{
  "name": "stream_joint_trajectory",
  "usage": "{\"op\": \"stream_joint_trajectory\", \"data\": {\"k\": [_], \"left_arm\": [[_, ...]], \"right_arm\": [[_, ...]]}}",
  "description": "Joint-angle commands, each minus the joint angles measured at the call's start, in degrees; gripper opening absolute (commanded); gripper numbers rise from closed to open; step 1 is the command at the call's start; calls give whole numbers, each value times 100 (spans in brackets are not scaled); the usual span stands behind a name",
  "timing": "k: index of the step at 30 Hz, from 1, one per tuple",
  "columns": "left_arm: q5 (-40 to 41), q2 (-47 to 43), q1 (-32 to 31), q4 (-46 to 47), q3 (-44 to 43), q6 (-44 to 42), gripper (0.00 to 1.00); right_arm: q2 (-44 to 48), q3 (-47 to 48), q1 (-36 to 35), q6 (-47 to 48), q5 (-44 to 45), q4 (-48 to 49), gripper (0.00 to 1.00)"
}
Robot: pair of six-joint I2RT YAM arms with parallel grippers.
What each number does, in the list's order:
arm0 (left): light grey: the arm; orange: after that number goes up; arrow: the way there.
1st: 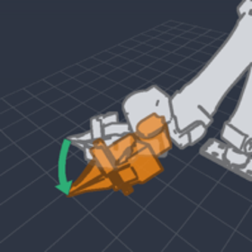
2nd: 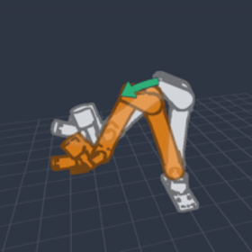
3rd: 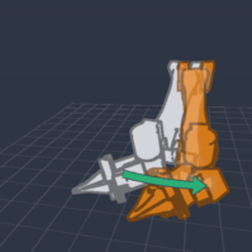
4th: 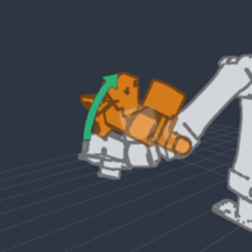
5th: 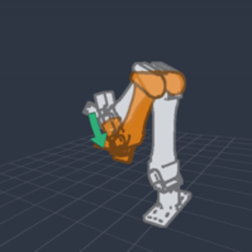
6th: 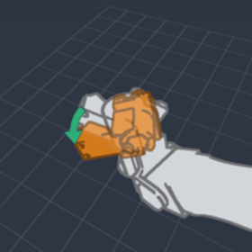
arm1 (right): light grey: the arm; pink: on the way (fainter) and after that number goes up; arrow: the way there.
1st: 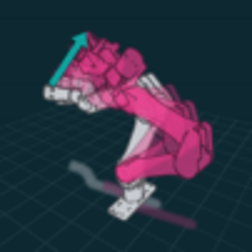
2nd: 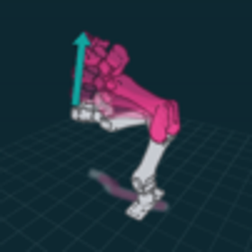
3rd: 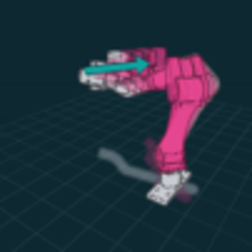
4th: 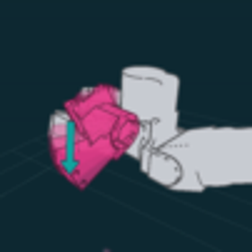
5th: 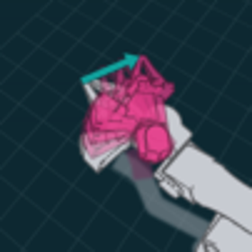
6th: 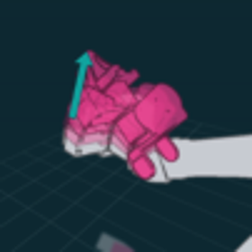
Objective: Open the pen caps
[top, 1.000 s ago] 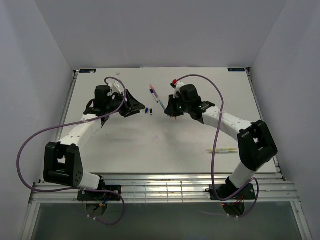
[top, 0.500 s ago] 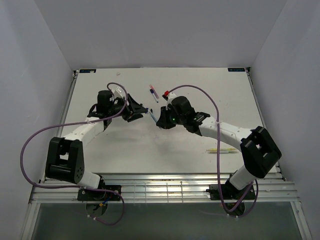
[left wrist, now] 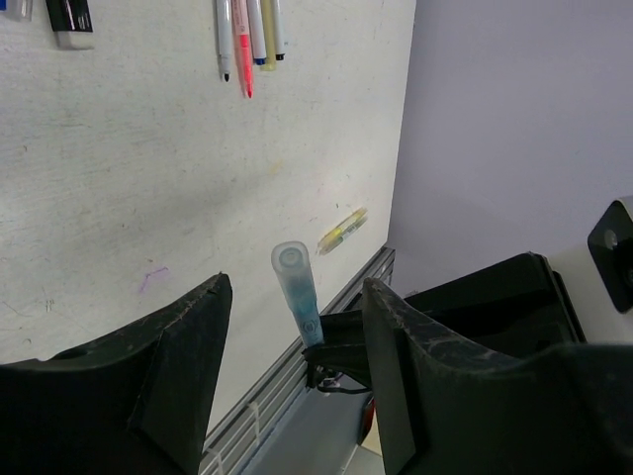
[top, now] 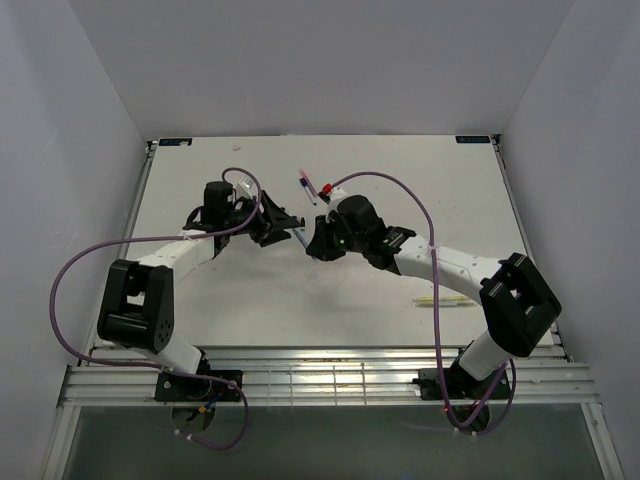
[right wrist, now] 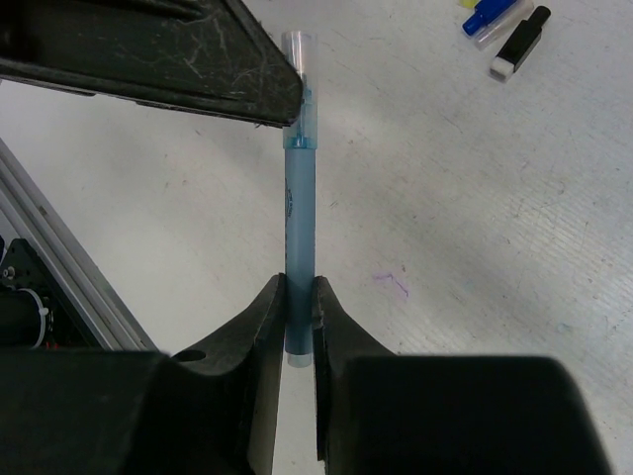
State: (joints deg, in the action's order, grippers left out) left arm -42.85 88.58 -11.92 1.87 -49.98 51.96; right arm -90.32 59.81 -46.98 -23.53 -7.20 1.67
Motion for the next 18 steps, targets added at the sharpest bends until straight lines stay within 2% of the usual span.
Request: {"op": "stream_joint_trajectory", "data": {"k": [1, 9, 18], "left_arm": [[13, 89, -47, 121, -188, 24, 65], [66, 116, -82, 165, -170, 33, 59], [23, 116, -126, 226, -153, 51, 39]], "right_arm": [[-29, 224, -66, -3, 52, 290, 8], [-108, 259, -74, 6, -9, 351, 8], [-205, 285, -74, 15, 8, 439, 8]]}}
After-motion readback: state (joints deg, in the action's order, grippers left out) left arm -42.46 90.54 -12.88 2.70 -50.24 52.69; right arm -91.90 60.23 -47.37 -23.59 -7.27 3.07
